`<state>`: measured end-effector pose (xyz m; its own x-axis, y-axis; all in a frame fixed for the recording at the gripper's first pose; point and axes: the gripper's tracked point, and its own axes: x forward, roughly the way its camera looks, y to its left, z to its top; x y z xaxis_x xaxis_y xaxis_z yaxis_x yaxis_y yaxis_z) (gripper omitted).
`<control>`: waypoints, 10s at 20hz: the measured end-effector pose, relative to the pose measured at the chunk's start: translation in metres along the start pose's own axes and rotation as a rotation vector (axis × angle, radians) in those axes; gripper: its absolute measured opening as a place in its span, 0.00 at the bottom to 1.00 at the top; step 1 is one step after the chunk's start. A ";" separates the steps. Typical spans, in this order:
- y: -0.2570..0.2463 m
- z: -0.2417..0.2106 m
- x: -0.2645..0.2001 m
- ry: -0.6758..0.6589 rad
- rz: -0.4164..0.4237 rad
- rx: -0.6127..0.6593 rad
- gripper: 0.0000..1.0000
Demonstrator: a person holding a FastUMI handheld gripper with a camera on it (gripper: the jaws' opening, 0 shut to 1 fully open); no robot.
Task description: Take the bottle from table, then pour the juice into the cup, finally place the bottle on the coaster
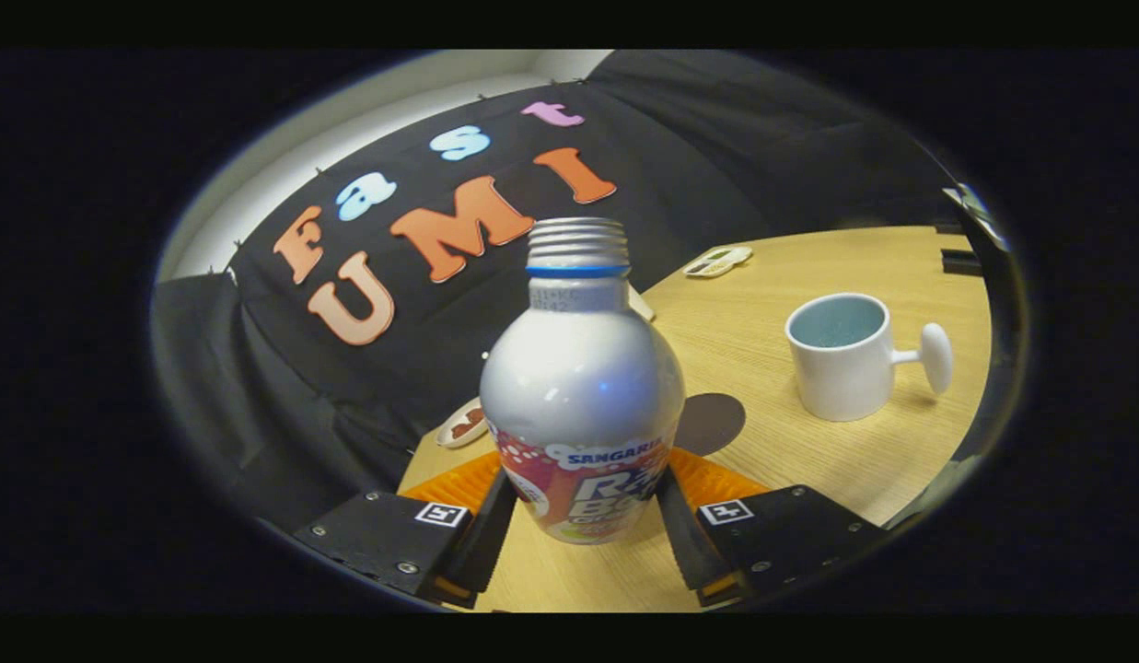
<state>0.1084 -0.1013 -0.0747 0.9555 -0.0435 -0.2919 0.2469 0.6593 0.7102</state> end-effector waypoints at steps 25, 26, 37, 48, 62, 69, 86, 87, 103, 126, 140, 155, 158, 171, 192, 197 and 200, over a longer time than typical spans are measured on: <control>-0.022 0.039 0.029 0.063 -0.040 0.742 0.76; -0.022 0.042 0.029 0.063 -0.039 0.763 0.76; -0.005 0.047 0.040 0.097 -0.024 0.903 0.76; -0.001 0.049 0.031 0.121 -0.046 1.019 0.76; -0.012 0.056 0.032 0.139 -0.099 1.119 0.76; -0.004 0.054 0.034 0.160 -0.103 1.163 0.76; 0.000 0.059 0.030 0.166 -0.109 1.208 0.77; 0.000 0.059 0.031 0.167 -0.110 1.209 0.77; 0.003 0.058 0.026 0.183 -0.119 1.214 0.77; 0.000 0.063 0.027 0.176 -0.125 1.267 0.77; 0.003 0.068 0.029 0.189 -0.125 1.324 0.77; 0.010 0.078 0.026 0.199 -0.116 1.410 0.77; 0.011 0.081 0.025 0.200 -0.111 1.421 0.77; 0.014 0.100 0.025 0.190 -0.071 1.533 0.77; 0.016 0.123 0.027 0.163 -0.013 1.710 0.77; 0.016 0.122 0.028 0.163 -0.022 1.706 0.77; 0.016 0.120 0.028 0.168 -0.028 1.696 0.77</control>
<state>0.1587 -0.1823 0.0052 0.9493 0.1065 -0.2957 0.2503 -0.8251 0.5065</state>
